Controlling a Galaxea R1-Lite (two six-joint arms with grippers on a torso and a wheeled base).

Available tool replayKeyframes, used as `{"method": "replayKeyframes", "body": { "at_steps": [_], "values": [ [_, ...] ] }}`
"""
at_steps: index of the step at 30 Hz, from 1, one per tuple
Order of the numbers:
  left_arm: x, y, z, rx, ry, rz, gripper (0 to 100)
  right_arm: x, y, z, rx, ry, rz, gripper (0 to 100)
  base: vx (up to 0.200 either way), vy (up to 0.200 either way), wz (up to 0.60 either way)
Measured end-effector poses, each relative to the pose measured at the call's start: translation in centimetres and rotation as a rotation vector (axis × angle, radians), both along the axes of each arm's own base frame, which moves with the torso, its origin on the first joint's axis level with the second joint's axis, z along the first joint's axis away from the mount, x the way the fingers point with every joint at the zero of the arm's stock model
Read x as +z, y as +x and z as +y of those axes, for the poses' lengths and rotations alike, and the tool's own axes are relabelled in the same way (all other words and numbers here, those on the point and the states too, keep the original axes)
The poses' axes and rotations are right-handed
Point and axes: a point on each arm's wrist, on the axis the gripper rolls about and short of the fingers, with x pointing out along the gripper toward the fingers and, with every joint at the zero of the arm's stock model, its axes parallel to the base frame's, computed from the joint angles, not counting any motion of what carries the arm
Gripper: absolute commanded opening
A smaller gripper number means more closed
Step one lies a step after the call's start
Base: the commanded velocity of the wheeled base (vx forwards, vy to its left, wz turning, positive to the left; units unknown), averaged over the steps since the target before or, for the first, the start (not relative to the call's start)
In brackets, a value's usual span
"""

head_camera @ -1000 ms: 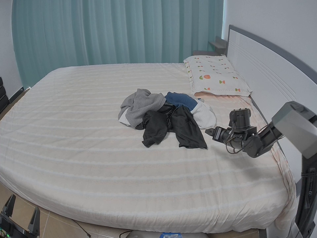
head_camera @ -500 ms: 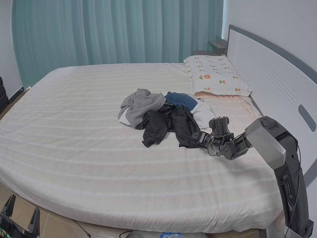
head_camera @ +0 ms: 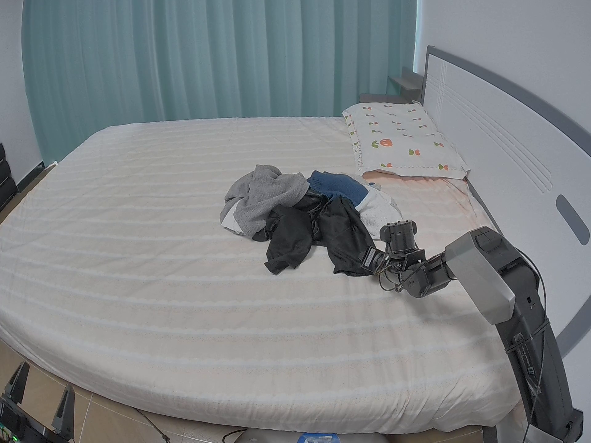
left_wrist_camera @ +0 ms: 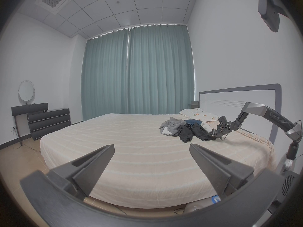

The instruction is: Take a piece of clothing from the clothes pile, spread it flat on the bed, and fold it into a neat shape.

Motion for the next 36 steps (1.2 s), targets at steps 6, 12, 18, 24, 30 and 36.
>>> {"method": "replayKeyframes", "body": {
  "at_steps": [6, 12, 18, 24, 30, 36],
  "values": [
    [0.0, 0.0, 0.0, 0.003, -0.001, 0.0, 100, -0.3, -0.5, 0.0, -0.028, 0.048, 0.028, 0, 0.0, 0.0, 0.0],
    [0.0, 0.0, 0.0, 0.004, -0.003, 0.0, 100, 0.2, -2.0, -0.6, -0.035, 0.106, 0.075, 0, 0.0, 0.0, 0.0],
    [0.0, 0.0, 0.0, 0.004, -0.003, 0.0, 100, 1.7, -5.3, -1.6, 0.002, 0.192, 0.087, 0, 0.0, 0.0, 0.0],
    [0.0, 0.0, 0.0, 0.006, -0.003, 0.0, 100, 4.1, -9.8, -2.7, 0.061, 0.269, 0.047, 0, 0.0, 0.0, 0.0],
    [0.2, 0.0, 0.0, 0.008, -0.015, -0.02, 100, 6.6, -15.0, -4.1, 0.113, 0.326, -0.012, 0, 0.0, 0.0, 0.0],
    [4.0, -0.5, 0.0, -0.001, -0.047, -0.117, 100, 9.3, -19.4, -5.4, 0.149, 0.363, -0.058, 0, 0.0, 0.0, 0.0]
  ]
}}
